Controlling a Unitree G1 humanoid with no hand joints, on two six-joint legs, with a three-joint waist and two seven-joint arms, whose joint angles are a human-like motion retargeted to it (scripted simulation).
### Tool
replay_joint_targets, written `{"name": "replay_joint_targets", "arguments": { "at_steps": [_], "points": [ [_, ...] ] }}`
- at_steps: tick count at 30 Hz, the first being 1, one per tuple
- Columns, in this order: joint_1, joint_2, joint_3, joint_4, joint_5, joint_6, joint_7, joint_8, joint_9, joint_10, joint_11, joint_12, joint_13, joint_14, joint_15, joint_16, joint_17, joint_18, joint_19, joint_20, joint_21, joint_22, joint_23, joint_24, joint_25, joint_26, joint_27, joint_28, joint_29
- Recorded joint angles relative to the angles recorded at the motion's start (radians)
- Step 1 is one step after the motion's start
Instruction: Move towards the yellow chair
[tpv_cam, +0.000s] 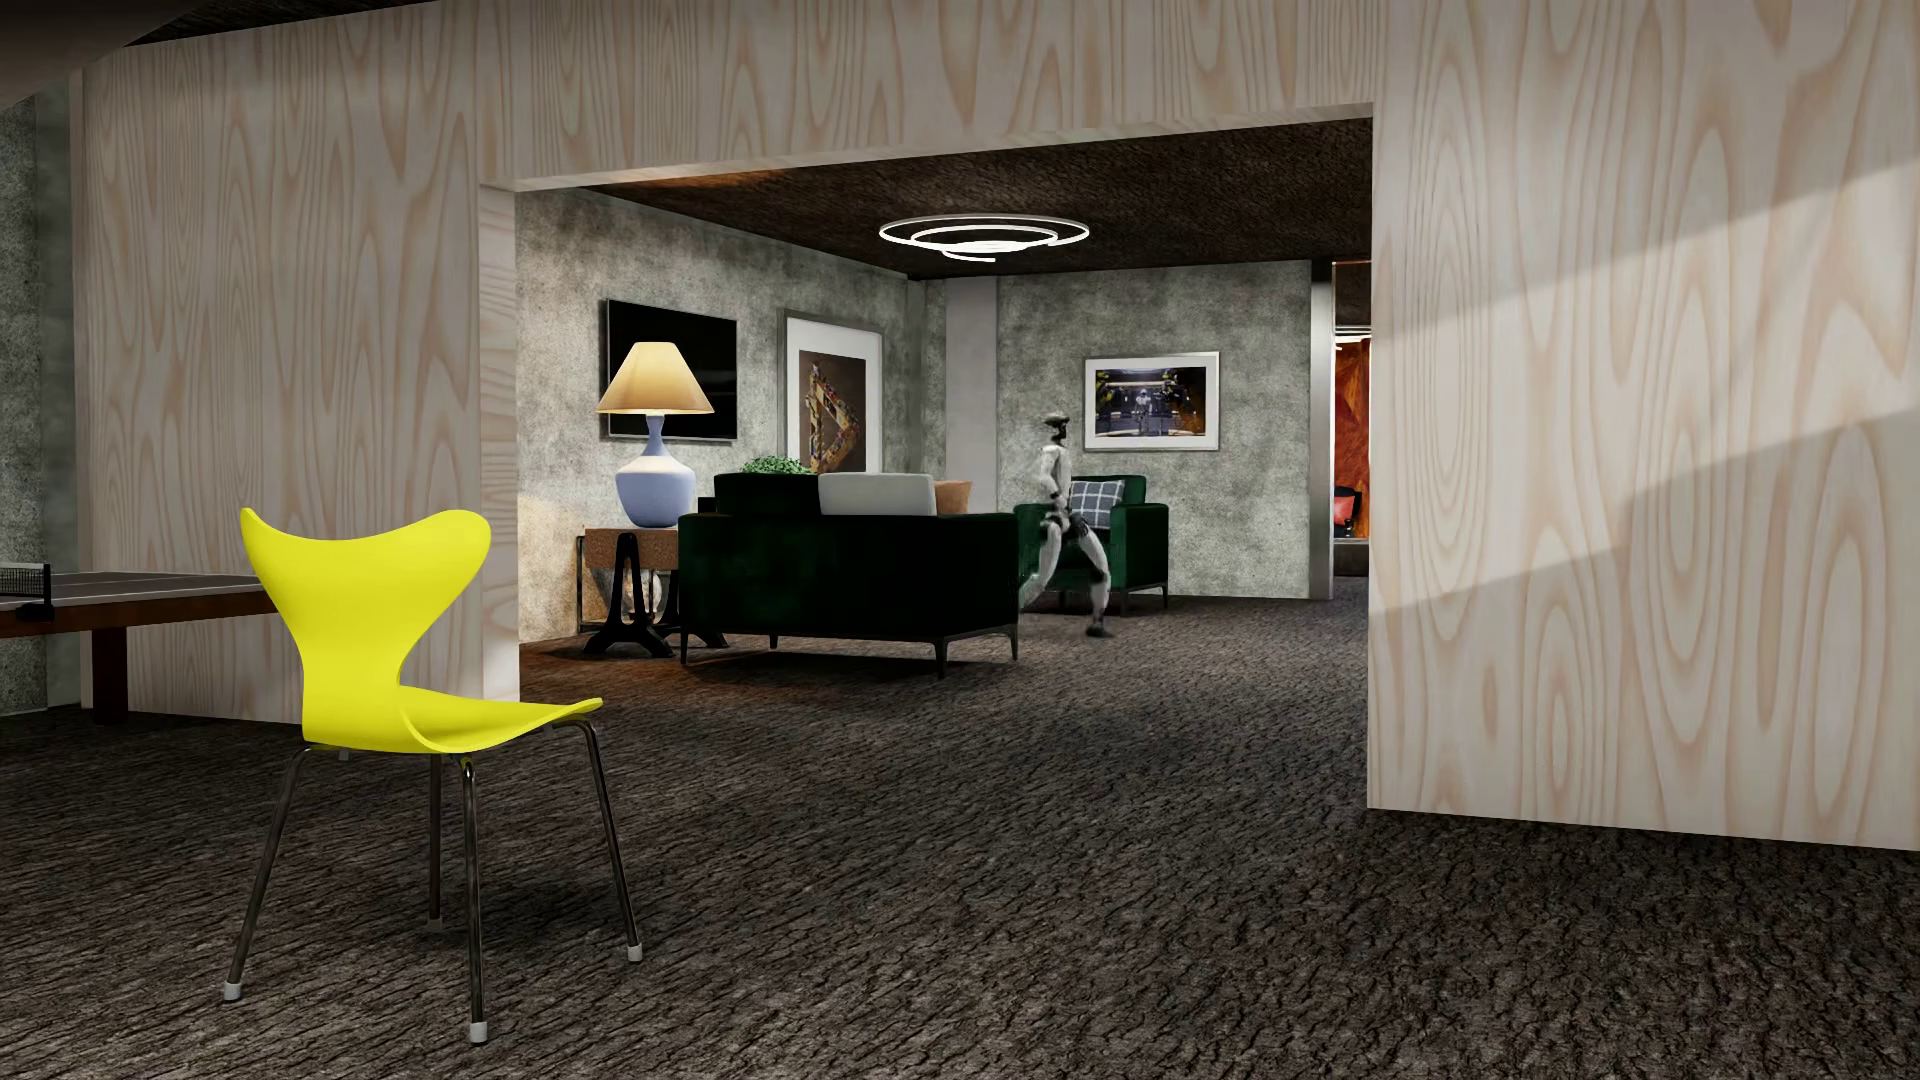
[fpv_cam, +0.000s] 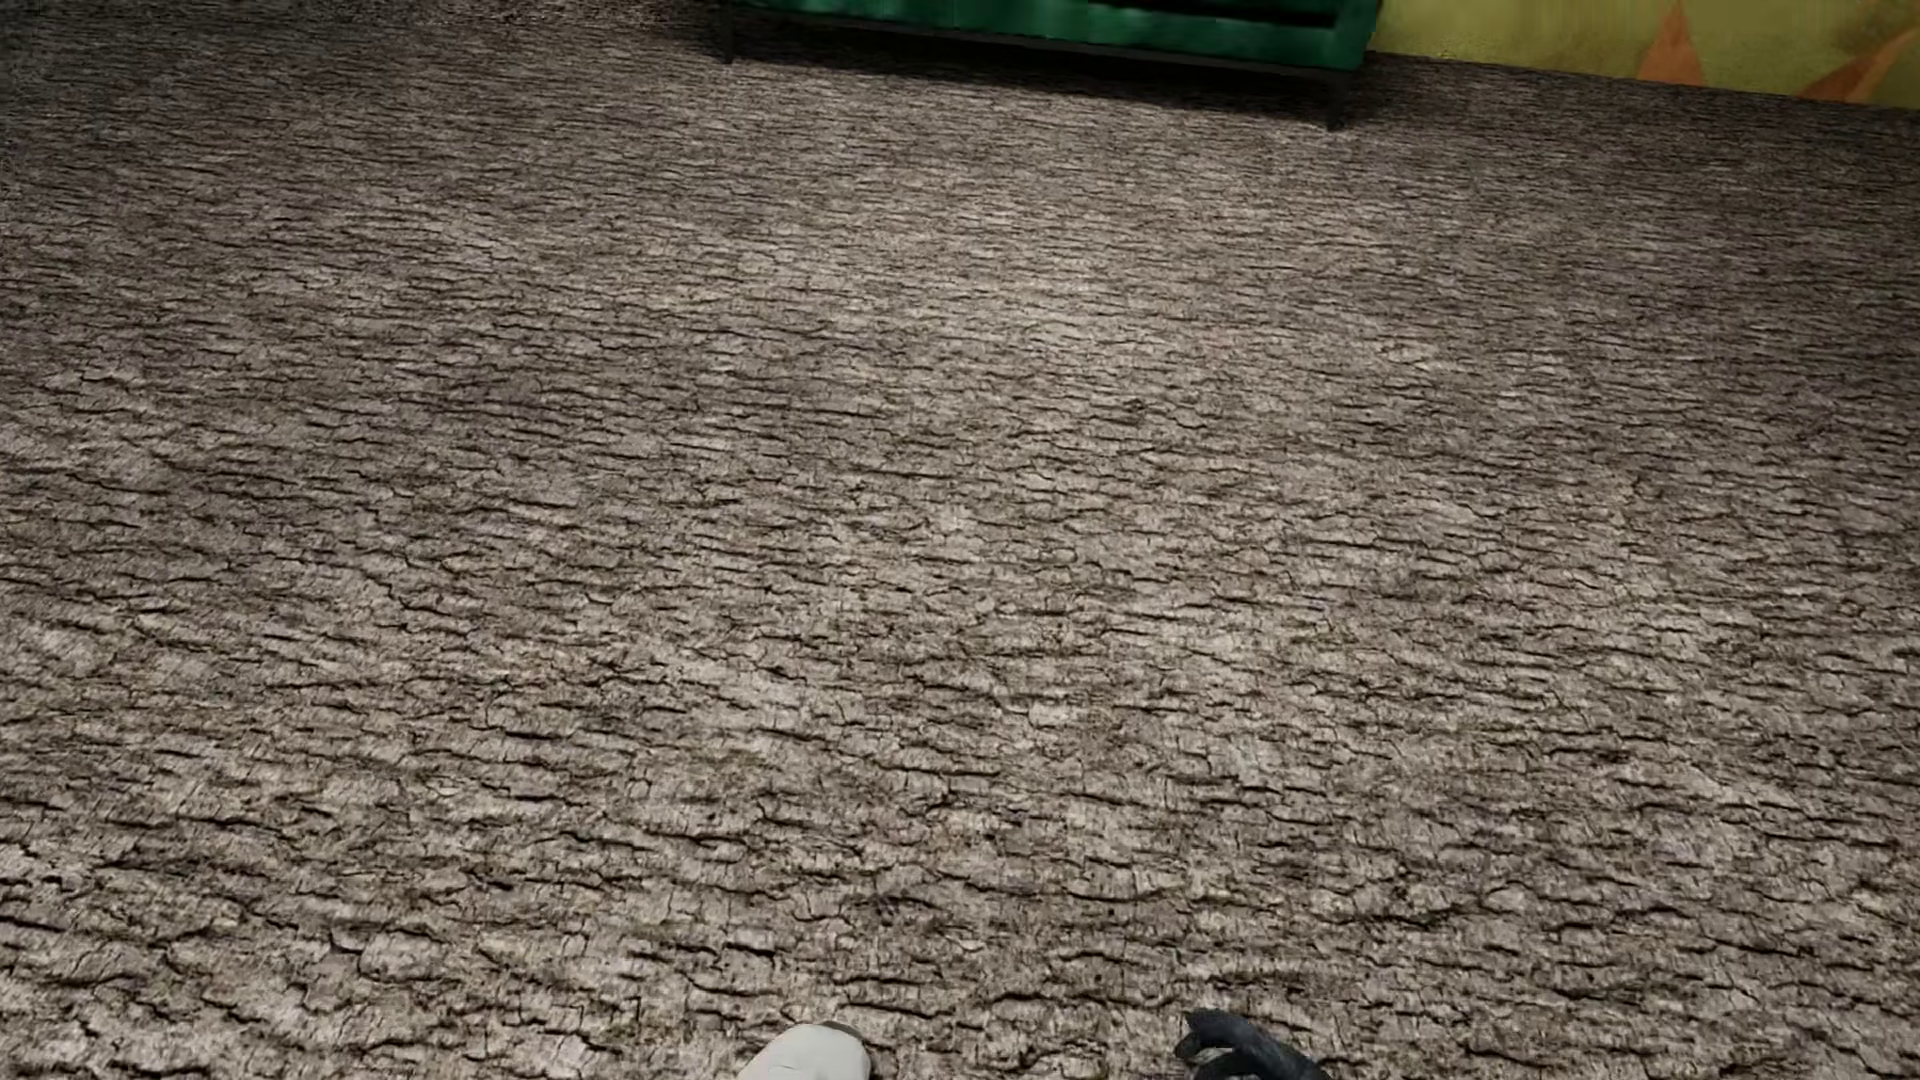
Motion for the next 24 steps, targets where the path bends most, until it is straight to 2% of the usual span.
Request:
{"name": "replay_joint_targets", "arguments": {
  "at_steps": [1, 2, 3, 4, 5, 6, 7, 8, 9, 10, 11, 12, 13, 14, 15, 16, 17, 18, 19, 21, 22, 23, 24],
  "points": [
    [0.03, -0.037, 0.005, -0.05, -0.045, -0.033, 0.0, 0.0, 0.006, 0.082, 0.181, -0.003, 0.032, -0.036, 0.204, -0.002, 0.032, 0.0, 0.0, 0.003, -0.01, 0.025, 0.032, 0.0, 0.0, 0.0, 0.0, 0.0, 0.0],
    [0.067, -0.155, -0.018, -0.084, -0.04, -0.029, 0.0, 0.0, 0.006, 0.095, 0.438, -0.017, 0.06, -0.09, 0.366, -0.009, 0.044, 0.0, 0.0, 0.02, 0.005, 0.033, 0.048, 0.0, 0.0, 0.0, 0.0, 0.0, 0.0],
    [0.139, -0.275, -0.041, -0.124, -0.058, -0.035, 0.0, 0.0, 0.027, 0.084, 0.696, -0.021, 0.071, -0.139, 0.368, -0.015, 0.057, 0.0, 0.0, 0.05, 0.033, 0.01, 0.069, 0.0, 0.0, 0.0, 0.0, 0.0, 0.0],
    [0.234, -0.392, -0.079, -0.114, -0.054, -0.021, 0.0, 0.0, 0.045, 0.048, 0.838, -0.037, 0.073, -0.162, 0.306, -0.014, 0.057, 0.0, 0.0, 0.04, 0.104, -0.021, 0.086, 0.0, 0.0, 0.0, 0.0, 0.0, 0.0],
    [0.315, -0.498, -0.139, -0.092, -0.026, 0.011, 0.0, 0.0, 0.046, 0.008, 0.846, -0.045, 0.099, -0.173, 0.293, -0.017, 0.077, 0.0, 0.0, 0.043, 0.104, -0.063, 0.11, 0.0, 0.0, 0.0, 0.0, 0.0, 0.0],
    [0.383, -0.585, -0.21, -0.087, -0.019, 0.036, 0.0, 0.0, 0.056, -0.033, 0.741, -0.066, 0.145, -0.187, 0.328, -0.013, 0.054, 0.0, 0.0, 0.034, 0.127, -0.106, 0.054, 0.0, 0.0, 0.0, 0.0, 0.0, 0.0],
    [0.467, -0.636, -0.26, -0.065, -0.005, 0.048, 0.0, 0.0, 0.065, -0.068, 0.536, -0.085, 0.151, -0.201, 0.415, 0.001, 0.07, 0.0, 0.0, 0.032, 0.179, -0.144, 0.144, 0.0, 0.0, 0.0, 0.0, 0.0, 0.0],
    [0.525, -0.695, -0.307, -0.066, -0.006, 0.054, 0.0, 0.0, 0.052, -0.11, 0.302, -0.096, 0.182, -0.219, 0.459, 0.003, 0.08, 0.0, 0.0, 0.057, 0.14, -0.189, 0.171, 0.0, 0.0, 0.0, 0.0, 0.0, 0.0],
    [0.608, -0.707, -0.335, -0.064, 0.005, 0.057, 0.0, 0.0, 0.042, -0.15, 0.058, -0.103, 0.206, -0.251, 0.355, 0.011, 0.08, 0.0, 0.0, 0.075, 0.136, -0.227, 0.197, 0.0, 0.0, 0.0, 0.0, 0.0, 0.0],
    [0.669, -0.704, -0.349, -0.082, 0.013, 0.044, 0.0, 0.0, 0.025, -0.181, -0.07, -0.115, 0.223, -0.294, 0.004, 0.024, 0.073, 0.0, 0.0, 0.109, 0.165, -0.263, 0.201, 0.0, 0.0, 0.0, 0.0, 0.0, 0.0],
    [0.703, -0.726, -0.359, -0.088, 0.005, 0.038, 0.0, 0.0, -0.001, -0.181, -0.427, -0.12, 0.245, -0.351, 0.287, 0.038, 0.063, 0.0, 0.0, 0.14, 0.187, -0.289, 0.202, 0.0, 0.0, 0.0, 0.0, 0.0, 0.0],
    [0.733, -0.745, -0.372, -0.103, 0.005, 0.03, 0.0, 0.0, -0.009, -0.177, -0.455, -0.126, 0.265, -0.388, 0.325, 0.044, 0.058, 0.0, 0.0, 0.167, 0.209, -0.289, 0.212, 0.0, 0.0, 0.0, 0.0, 0.0, 0.0],
    [0.763, -0.779, -0.388, -0.098, 0.022, 0.043, 0.0, 0.0, 0.0, -0.148, -0.095, -0.118, 0.275, -0.393, -0.02, 0.038, 0.055, 0.0, 0.0, 0.201, 0.225, -0.28, 0.225, 0.0, 0.0, 0.0, 0.0, 0.0, 0.0],
    [0.779, -0.782, -0.393, -0.088, 0.057, 0.059, 0.0, 0.0, 0.0, -0.081, -0.061, -0.102, 0.286, -0.351, 0.096, 0.029, 0.05, 0.0, 0.0, 0.234, 0.227, -0.253, 0.235, 0.0, 0.0, 0.0, 0.0, 0.0, 0.0],
    [0.726, -0.782, -0.387, -0.035, 0.111, 0.102, 0.0, 0.0, -0.004, 0.089, -0.059, -0.089, 0.296, -0.208, 0.265, 0.01, 0.048, 0.0, 0.0, 0.245, 0.214, -0.221, 0.247, 0.0, 0.0, 0.0, 0.0, 0.0, 0.0],
    [0.67, -0.761, -0.368, 0.008, 0.152, 0.122, 0.0, 0.0, 0.016, 0.319, 0.013, -0.065, 0.3, -0.022, 0.38, -0.005, 0.042, 0.0, 0.0, 0.236, 0.222, -0.175, 0.264, 0.0, 0.0, 0.0, 0.0, 0.0, 0.0],
    [0.555, -0.726, -0.348, 0.037, 0.184, 0.128, 0.0, 0.0, 0.028, 0.545, 0.045, -0.048, 0.293, -0.036, 0.402, -0.01, 0.038, 0.0, 0.0, 0.229, 0.205, -0.152, 0.257, 0.0, 0.0, 0.0, 0.0, 0.0, 0.0],
    [0.449, -0.645, -0.347, 0.052, 0.199, 0.127, 0.0, 0.0, 0.06, 0.653, 0.032, -0.041, 0.285, -0.149, 0.387, -0.012, 0.031, 0.0, 0.0, 0.208, 0.177, -0.133, 0.23, 0.0, 0.0, 0.0, 0.0, 0.0, 0.0],
    [0.351, -0.58, -0.3, 0.043, 0.192, 0.099, 0.0, 0.0, 0.064, 0.615, 0.012, -0.037, 0.265, -0.192, 0.334, -0.012, 0.034, 0.0, 0.0, 0.183, 0.15, -0.104, 0.214, 0.0, 0.0, 0.0, 0.0, 0.0, 0.0],
    [0.251, -0.459, -0.185, 0.031, 0.186, 0.041, 0.0, 0.0, 0.07, 0.282, -0.013, -0.002, 0.224, -0.223, 0.208, 0.008, 0.019, 0.0, 0.0, 0.171, 0.139, -0.097, 0.128, 0.0, 0.0, 0.0, 0.0, 0.0, 0.0],
    [0.227, -0.404, -0.16, 0.036, 0.181, 0.018, 0.0, 0.0, 0.06, 0.066, -0.038, 0.029, 0.203, -0.178, 0.143, 0.015, 0.019, 0.0, 0.0, 0.192, 0.11, -0.101, 0.103, 0.0, 0.0, 0.0, 0.0, 0.0, 0.0],
    [0.221, -0.356, -0.148, 0.042, 0.18, 0.006, 0.0, 0.0, 0.054, -0.123, -0.052, 0.052, 0.185, 0.059, 0.084, 0.016, 0.012, 0.0, 0.0, 0.181, 0.074, -0.101, 0.068, 0.0, 0.0, 0.0, 0.0, 0.0, 0.0],
    [0.166, -0.349, -0.133, 0.058, 0.166, -0.01, 0.0, 0.0, 0.026, -0.175, -0.034, 0.076, 0.166, 0.342, 0.015, 0.014, -0.002, 0.0, 0.0, 0.191, 0.041, -0.094, 0.037, 0.0, 0.0, 0.0, 0.0, 0.0, 0.0]
  ]
}}
